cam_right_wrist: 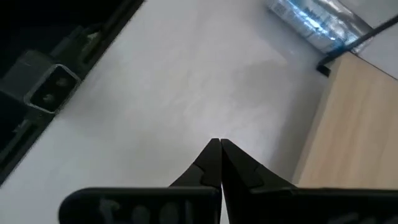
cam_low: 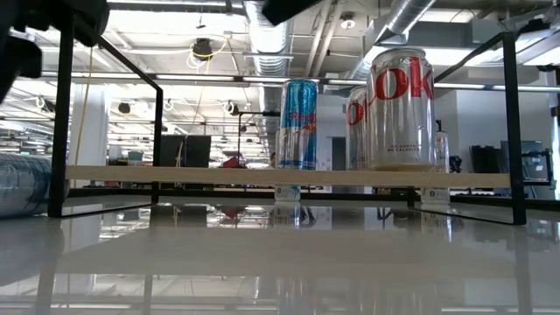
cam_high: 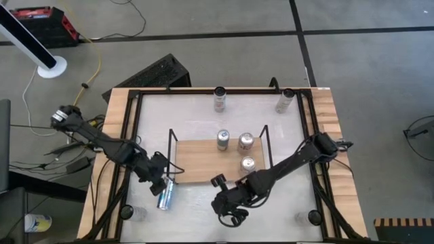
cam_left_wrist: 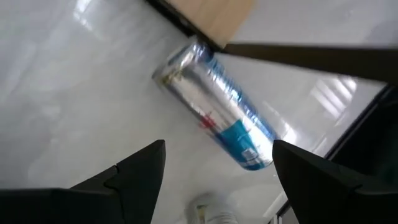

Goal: Place canned beverage on shelf
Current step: Put the blue soda can on the shelf aligned with the other blue soda can

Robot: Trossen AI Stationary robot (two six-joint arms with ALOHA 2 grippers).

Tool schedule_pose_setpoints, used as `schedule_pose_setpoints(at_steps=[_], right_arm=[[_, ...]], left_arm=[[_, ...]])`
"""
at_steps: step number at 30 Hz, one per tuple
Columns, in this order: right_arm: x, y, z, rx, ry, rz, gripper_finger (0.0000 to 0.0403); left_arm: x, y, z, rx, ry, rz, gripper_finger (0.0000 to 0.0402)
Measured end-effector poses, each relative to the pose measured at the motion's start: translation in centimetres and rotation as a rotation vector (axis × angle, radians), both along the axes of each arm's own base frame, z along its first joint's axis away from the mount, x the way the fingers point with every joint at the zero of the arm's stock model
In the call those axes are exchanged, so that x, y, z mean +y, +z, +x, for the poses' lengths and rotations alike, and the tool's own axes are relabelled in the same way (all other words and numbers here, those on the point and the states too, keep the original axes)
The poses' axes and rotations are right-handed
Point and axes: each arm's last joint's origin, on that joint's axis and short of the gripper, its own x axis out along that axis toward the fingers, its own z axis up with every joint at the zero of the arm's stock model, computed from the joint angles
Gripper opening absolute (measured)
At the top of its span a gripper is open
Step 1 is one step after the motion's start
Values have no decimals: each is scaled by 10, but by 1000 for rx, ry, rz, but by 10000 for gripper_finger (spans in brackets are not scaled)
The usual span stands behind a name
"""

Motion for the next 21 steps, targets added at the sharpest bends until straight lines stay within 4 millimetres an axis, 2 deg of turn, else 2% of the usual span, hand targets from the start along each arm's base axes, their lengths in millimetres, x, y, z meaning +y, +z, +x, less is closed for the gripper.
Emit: schedule_pose_setpoints(at_steps=[6, 11, 15, 19, 21], right_arm=[[-3, 0, 1, 0, -3, -3, 24], [-5, 0, 2, 1, -7, -3, 24], [-4, 0, 1, 2, -4, -5, 24], [-3, 0, 1, 4, -1, -6, 24], [-3, 0, 1, 6, -1, -7, 24]], left_arm=[[-19, -17, 11, 59, -8, 4, 279], [-36, -25, 20, 38, -20, -49, 279], [-44, -25, 18, 26, -44, -67, 279], [-45, -32, 10, 91, -77, -38, 279], [-47, -28, 11, 66, -71, -55, 279]])
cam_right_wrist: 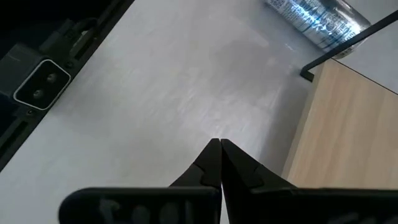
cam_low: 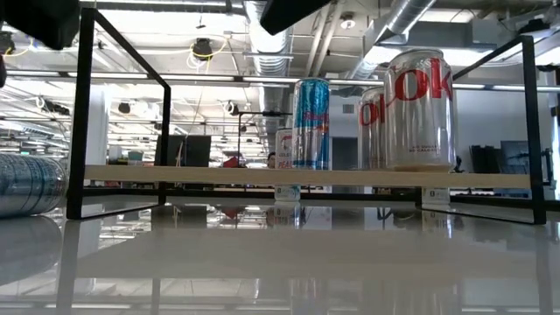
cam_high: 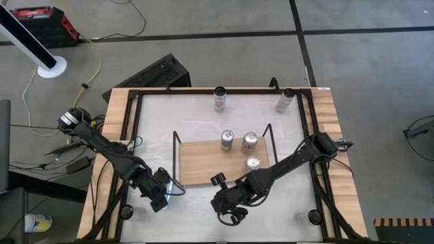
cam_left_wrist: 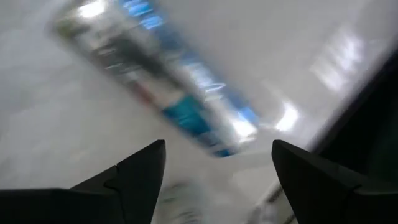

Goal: Place canned beverage on shelf
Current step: Put the blue soda can on the shelf aligned with the other blue soda can

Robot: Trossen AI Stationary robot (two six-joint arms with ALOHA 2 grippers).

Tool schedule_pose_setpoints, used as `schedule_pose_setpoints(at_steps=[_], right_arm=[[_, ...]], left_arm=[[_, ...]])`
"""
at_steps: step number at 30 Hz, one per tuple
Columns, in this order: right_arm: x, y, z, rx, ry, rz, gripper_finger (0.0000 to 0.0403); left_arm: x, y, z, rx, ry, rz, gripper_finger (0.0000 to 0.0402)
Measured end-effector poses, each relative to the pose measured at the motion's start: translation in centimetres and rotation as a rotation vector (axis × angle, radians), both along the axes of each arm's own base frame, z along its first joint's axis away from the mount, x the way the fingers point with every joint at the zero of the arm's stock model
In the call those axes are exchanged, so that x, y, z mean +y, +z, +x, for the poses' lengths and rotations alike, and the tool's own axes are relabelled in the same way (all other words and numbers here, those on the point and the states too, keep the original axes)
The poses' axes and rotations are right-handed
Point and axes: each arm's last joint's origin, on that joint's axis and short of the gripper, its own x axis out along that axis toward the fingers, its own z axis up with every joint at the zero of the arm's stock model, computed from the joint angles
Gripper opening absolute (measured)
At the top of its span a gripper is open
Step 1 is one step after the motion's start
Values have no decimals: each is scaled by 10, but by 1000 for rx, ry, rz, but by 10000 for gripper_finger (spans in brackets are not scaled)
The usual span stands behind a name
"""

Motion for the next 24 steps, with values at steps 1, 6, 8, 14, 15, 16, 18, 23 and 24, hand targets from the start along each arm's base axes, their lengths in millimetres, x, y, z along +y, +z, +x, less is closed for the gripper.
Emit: schedule_pose_setpoints(at_steps=[1, 6, 8, 14, 15, 16, 18, 23, 24], right_arm=[[0, 0, 0, 0, 0, 0, 24], [-1, 0, 0, 5, -5, 1, 24], [-1, 0, 0, 6, -7, 1, 24], [-1, 0, 0, 5, -8, 3, 24], [-1, 0, 0, 5, -7, 3, 24], [-1, 0, 0, 5, -7, 3, 24], [-1, 0, 0, 5, -7, 3, 24], [-1, 0, 0, 4, -5, 2, 24], [-1, 0, 0, 5, -3, 1, 24]], left_arm=[[1, -1, -1, 20, 5, 12, 279], [-5, 0, 1, -51, -44, -9, 279], [-9, 2, 2, -79, -43, -19, 279], [-16, -12, 5, -29, 62, 25, 279], [-17, -17, 7, -11, 73, 33, 279], [-18, -21, 8, 7, 79, 40, 279], [-19, -29, 11, 49, 85, 46, 279], [-22, -47, 18, 145, 67, 43, 279], [-21, -50, 19, 160, 64, 42, 279]])
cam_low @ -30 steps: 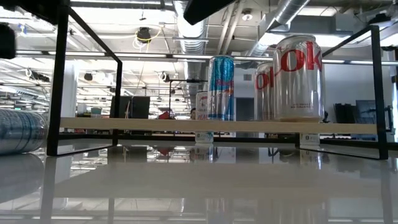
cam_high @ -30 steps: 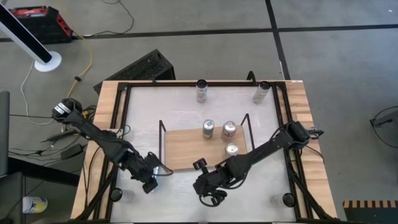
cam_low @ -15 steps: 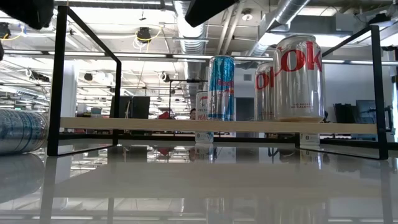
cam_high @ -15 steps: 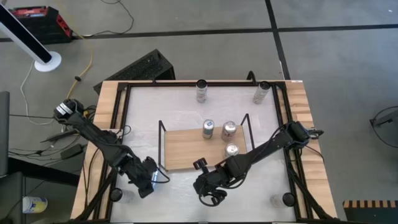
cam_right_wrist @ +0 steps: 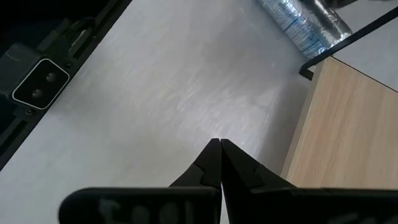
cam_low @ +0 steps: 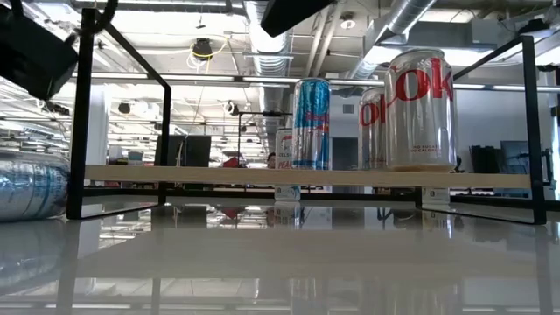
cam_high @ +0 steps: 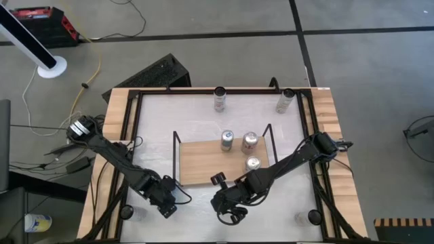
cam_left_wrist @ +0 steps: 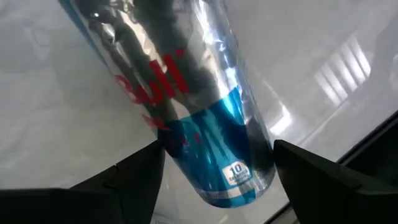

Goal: Place canned beverage on shelf
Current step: Put the blue soda can on the shelf aligned with the other blue soda can

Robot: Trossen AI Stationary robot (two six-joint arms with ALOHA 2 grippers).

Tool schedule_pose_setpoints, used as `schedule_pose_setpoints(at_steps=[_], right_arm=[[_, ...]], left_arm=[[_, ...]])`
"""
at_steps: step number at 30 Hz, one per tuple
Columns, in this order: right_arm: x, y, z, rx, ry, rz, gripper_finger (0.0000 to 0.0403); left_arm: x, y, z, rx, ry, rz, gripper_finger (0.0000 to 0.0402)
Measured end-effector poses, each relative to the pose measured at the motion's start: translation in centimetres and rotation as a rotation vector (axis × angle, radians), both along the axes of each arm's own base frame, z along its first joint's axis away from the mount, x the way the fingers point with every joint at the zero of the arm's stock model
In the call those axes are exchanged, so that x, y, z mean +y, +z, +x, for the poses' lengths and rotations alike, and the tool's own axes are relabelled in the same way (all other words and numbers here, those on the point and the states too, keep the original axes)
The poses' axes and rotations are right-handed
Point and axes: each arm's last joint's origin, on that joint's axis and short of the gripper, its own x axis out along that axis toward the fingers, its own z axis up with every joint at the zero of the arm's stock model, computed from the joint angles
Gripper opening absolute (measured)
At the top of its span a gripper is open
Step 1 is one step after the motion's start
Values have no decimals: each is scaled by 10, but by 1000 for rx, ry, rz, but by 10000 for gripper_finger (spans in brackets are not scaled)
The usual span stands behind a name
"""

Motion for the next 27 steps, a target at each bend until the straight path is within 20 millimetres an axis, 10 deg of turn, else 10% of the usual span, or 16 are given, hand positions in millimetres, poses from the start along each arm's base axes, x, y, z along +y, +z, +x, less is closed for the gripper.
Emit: schedule_pose_setpoints(at_steps=[27], right_arm=[[-5, 0, 2, 10, 18, 10, 24]], left_arm=[[36, 2, -10, 102, -107, 255, 278]])
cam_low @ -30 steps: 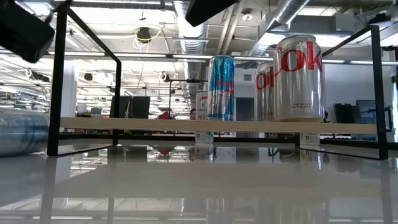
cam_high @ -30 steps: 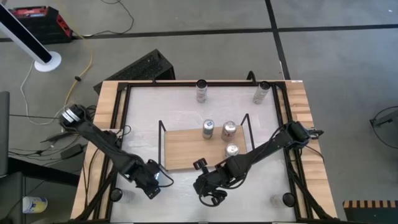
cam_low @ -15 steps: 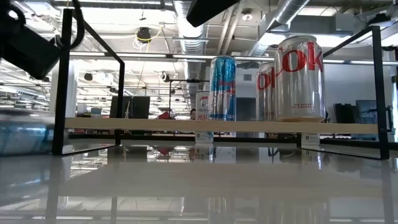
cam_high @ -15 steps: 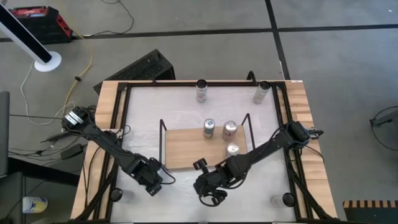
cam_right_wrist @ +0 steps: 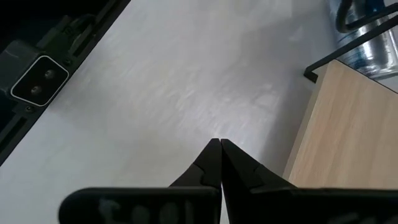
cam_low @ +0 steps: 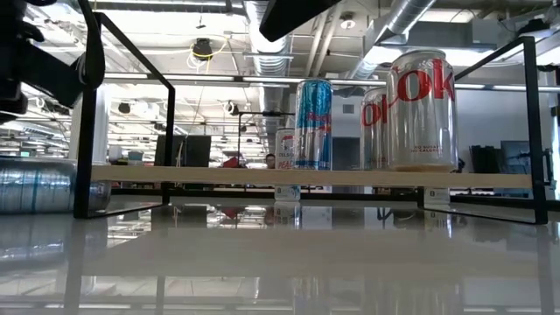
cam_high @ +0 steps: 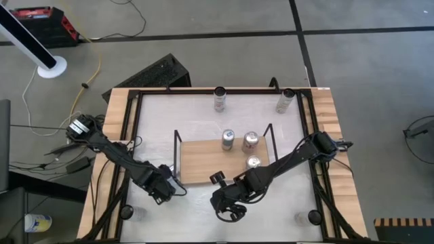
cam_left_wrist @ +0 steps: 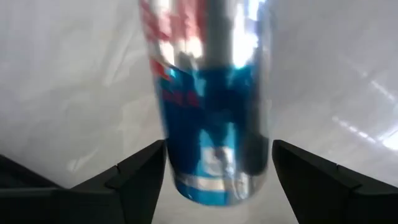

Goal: Place canned beverage on shelf
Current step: Put the blue soda can on the shelf aligned with the other blue soda can

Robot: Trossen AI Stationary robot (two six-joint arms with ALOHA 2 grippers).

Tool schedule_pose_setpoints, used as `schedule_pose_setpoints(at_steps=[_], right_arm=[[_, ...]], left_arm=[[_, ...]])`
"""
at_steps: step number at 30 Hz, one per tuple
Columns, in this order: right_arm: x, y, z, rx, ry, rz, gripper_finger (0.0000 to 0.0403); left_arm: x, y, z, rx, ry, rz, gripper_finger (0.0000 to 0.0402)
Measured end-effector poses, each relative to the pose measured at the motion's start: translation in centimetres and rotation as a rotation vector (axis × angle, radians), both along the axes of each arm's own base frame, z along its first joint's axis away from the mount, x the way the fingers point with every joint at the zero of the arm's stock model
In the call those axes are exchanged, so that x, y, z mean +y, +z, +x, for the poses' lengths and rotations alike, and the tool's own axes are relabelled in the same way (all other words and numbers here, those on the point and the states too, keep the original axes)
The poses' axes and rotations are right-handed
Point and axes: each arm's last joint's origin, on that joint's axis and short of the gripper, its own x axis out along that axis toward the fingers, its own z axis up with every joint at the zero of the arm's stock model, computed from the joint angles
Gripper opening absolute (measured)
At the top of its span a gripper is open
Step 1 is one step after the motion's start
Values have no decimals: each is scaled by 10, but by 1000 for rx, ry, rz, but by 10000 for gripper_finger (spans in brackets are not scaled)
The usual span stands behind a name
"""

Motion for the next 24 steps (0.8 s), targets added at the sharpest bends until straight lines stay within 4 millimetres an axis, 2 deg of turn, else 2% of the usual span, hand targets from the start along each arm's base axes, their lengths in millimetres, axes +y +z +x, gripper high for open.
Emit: schedule_pose_setpoints(at_steps=[14, 24], right_arm=[[0, 0, 0, 5, 3, -4, 24], [0, -1, -1, 7, 3, -5, 24]], left_arm=[[3, 0, 2, -39, 36, 59, 276], [3, -11, -9, 16, 19, 58, 220]])
